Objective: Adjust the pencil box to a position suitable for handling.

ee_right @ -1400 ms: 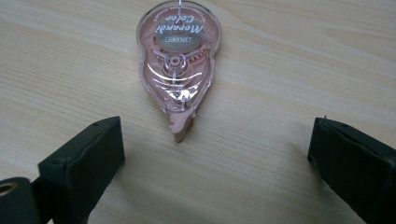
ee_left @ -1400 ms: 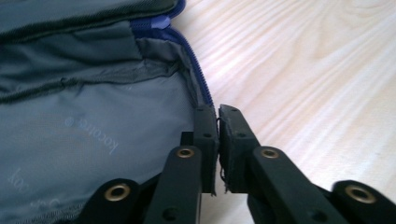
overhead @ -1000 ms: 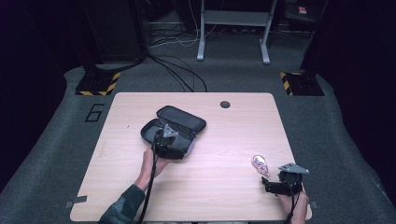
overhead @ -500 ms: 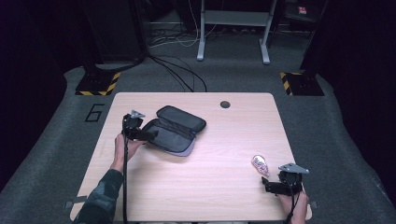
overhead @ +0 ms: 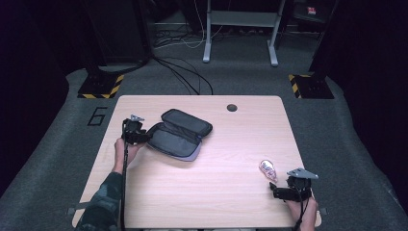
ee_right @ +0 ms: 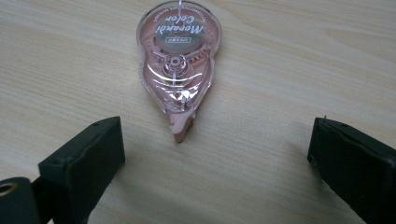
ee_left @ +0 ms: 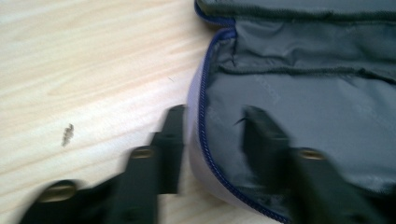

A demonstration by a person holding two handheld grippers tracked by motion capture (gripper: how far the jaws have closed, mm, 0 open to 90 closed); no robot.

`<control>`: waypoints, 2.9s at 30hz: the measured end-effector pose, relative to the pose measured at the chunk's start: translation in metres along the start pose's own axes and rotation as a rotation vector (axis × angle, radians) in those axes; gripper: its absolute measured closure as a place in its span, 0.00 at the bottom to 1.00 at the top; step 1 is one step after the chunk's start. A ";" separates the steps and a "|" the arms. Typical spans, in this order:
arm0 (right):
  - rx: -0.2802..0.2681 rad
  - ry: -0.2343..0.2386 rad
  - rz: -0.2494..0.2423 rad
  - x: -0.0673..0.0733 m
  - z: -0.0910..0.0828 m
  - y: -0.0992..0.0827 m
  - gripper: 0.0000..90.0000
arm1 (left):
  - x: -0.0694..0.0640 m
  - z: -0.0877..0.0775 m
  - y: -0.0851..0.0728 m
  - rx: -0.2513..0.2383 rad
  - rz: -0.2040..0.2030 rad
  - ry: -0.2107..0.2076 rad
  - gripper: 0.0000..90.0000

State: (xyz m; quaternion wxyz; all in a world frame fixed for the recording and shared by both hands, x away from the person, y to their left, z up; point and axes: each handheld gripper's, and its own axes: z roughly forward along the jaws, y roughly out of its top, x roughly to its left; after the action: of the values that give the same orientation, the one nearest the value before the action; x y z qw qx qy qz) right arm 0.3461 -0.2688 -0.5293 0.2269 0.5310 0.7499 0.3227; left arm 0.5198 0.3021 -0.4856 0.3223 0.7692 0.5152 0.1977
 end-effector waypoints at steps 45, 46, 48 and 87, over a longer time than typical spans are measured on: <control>0.001 -0.003 0.003 0.001 0.000 0.000 0.05 | -0.097 -0.020 -0.038 -0.070 -0.012 -0.065 0.93; 0.001 -0.004 0.002 0.001 0.000 0.000 0.05 | -0.099 -0.020 -0.038 -0.064 -0.006 -0.074 0.93; 0.001 -0.004 0.002 0.001 0.000 0.000 0.05 | -0.103 -0.020 -0.040 -0.065 0.004 -0.079 0.94; 0.003 -0.002 0.004 0.001 0.000 0.000 0.05 | -0.132 -0.026 -0.042 -0.080 0.150 -0.167 0.86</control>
State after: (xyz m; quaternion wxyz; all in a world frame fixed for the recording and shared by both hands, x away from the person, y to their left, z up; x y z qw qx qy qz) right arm 0.3455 -0.2680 -0.5291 0.2265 0.5331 0.7491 0.3215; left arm 0.4243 0.1995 -0.4926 0.3787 0.8060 0.4191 0.1769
